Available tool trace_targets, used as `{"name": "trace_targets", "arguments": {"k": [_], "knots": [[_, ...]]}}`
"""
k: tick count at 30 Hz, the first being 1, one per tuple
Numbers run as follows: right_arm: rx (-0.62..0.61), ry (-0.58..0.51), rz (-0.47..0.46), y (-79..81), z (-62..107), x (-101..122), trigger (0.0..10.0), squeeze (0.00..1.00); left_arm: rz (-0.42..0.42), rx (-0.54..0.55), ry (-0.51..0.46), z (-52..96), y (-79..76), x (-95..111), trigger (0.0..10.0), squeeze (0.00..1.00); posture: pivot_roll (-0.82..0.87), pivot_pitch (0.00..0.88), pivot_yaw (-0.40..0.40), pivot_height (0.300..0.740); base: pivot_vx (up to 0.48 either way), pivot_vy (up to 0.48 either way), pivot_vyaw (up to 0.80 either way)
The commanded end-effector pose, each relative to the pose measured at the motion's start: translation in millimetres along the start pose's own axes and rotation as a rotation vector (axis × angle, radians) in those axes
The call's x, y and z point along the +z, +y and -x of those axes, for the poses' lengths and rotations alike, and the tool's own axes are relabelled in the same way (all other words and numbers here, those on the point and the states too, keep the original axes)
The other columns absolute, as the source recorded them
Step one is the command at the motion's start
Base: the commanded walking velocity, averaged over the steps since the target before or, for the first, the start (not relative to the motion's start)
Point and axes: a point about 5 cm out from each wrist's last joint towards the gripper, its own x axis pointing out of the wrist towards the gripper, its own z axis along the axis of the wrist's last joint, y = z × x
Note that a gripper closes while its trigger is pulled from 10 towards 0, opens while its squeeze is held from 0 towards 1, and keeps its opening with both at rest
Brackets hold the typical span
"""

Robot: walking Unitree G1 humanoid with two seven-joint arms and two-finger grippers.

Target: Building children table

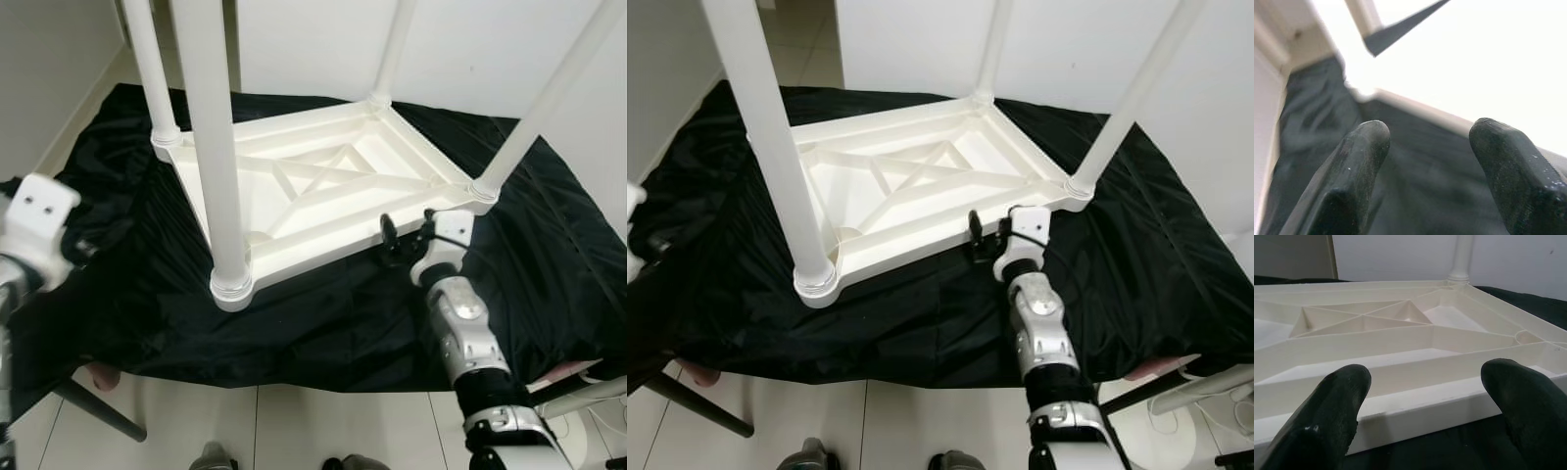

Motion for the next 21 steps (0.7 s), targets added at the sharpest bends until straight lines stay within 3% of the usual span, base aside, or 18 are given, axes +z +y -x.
{"name": "trace_targets", "arguments": {"k": [1, 3, 6, 9, 17, 19, 21], "knots": [[-0.069, 0.016, 0.009, -8.6, 2.3, -3, 10.0, 0.00, 0.005, 0.060, -0.040, -12.5, -2.9, 6, 10.0, 0.00, 0.03, 0.033, -0.055, 0.740, 0.000, 0.000, 0.00], [-0.161, 0.029, 0.027, -19.3, -0.1, -4, 10.0, 0.00, 0.029, 0.022, -0.103, -33.9, -12.9, 17, 10.0, 0.00, 0.03, 0.032, -0.056, 0.740, 0.000, 0.000, 0.00], [-0.212, 0.042, 0.038, -25.0, -1.6, -5, 10.0, 0.00, 0.037, 0.003, -0.135, -44.5, -18.6, 24, 10.0, 0.00, 0.03, 0.031, -0.056, 0.740, 0.000, 0.000, 0.00], [-0.304, 0.078, 0.047, -33.8, -4.8, -8, 10.0, 0.00, 0.068, -0.058, -0.196, -68.1, -37.1, 39, 10.0, 0.00, 0.02, 0.024, -0.058, 0.740, 0.000, 0.000, 0.00], [-0.407, 0.116, 0.026, -43.2, -5.9, -11, 10.0, 0.00, 0.118, -0.196, -0.296, -76.9, -63.1, 55, 10.0, 0.00, 0.01, 0.017, -0.059, 0.740, 0.000, 0.000, 0.00], [-0.456, 0.135, -0.016, -48.2, -7.2, -14, 10.0, 0.00, 0.176, -0.325, -0.381, -75.2, -80.2, 66, 10.0, 0.00, 0.01, 0.019, -0.064, 0.740, 0.000, 0.000, 0.00], [-0.469, 0.141, -0.036, -49.6, -7.9, -15, 10.0, 0.00, 0.189, -0.375, -0.407, -73.4, -86.6, 69, 10.0, 0.00, 0.01, 0.020, -0.063, 0.740, 0.000, 0.000, 0.00]]}}
